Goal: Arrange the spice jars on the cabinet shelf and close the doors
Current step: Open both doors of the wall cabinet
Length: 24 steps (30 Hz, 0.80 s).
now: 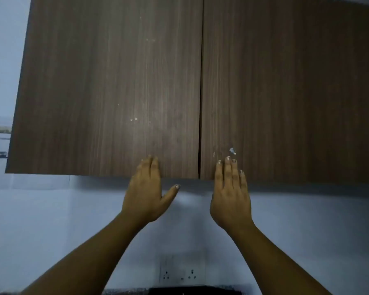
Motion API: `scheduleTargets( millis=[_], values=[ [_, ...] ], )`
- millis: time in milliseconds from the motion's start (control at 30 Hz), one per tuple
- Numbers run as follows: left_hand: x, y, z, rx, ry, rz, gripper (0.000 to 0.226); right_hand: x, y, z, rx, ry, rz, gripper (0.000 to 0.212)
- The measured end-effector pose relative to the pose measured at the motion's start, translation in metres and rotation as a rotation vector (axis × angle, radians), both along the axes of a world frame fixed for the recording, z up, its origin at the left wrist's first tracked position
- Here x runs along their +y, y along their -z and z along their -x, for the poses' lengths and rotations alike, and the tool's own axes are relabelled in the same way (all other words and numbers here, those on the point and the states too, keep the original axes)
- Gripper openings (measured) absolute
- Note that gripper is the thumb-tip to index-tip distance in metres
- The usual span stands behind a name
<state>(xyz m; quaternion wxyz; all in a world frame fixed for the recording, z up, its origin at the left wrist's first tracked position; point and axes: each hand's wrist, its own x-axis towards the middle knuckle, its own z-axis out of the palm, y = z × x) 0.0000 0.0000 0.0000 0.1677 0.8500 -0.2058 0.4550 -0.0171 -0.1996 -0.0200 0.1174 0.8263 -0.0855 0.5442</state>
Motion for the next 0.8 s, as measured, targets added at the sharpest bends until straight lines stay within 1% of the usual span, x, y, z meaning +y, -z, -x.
scheduleTargets(
  millis=[67,167,267,367,467,600,667,700,767,800],
  values=[
    [-0.010,-0.005,-0.008,-0.012,0.064,0.037,0.085,-0.005,-0.006,-0.007,-0.058,-0.029,-0.043,0.089],
    [-0.024,-0.014,-0.019,-0.099,0.031,-0.007,0.082,-0.017,-0.013,-0.024,-0.050,0.001,-0.023,0.092],
    [-0.036,-0.018,-0.025,-0.174,-0.014,-0.025,0.082,-0.026,-0.023,-0.036,-0.038,0.021,-0.028,0.099],
    [-0.046,-0.015,-0.031,-0.191,-0.060,-0.007,0.082,-0.029,-0.031,-0.044,-0.028,0.018,-0.010,0.104],
    [-0.049,-0.010,-0.038,-0.235,-0.096,-0.028,0.082,-0.031,-0.035,-0.049,-0.046,-0.031,0.018,0.106],
    [-0.049,-0.014,-0.035,-0.207,-0.078,-0.029,0.079,-0.027,-0.031,-0.047,-0.054,-0.061,0.063,0.109],
    [-0.052,-0.019,-0.029,-0.175,0.010,0.012,0.074,-0.026,-0.030,-0.042,-0.073,-0.056,0.068,0.109],
    [-0.055,-0.022,-0.024,-0.158,0.093,0.040,0.071,-0.026,-0.030,-0.038,-0.080,-0.055,0.073,0.109],
    [-0.063,-0.029,-0.016,-0.096,0.314,0.117,0.062,-0.026,-0.030,-0.028,-0.094,-0.052,0.078,0.107],
    [-0.069,-0.033,-0.011,-0.016,0.447,0.178,0.059,-0.026,-0.030,-0.022,-0.103,-0.059,0.077,0.104]
  ],
)
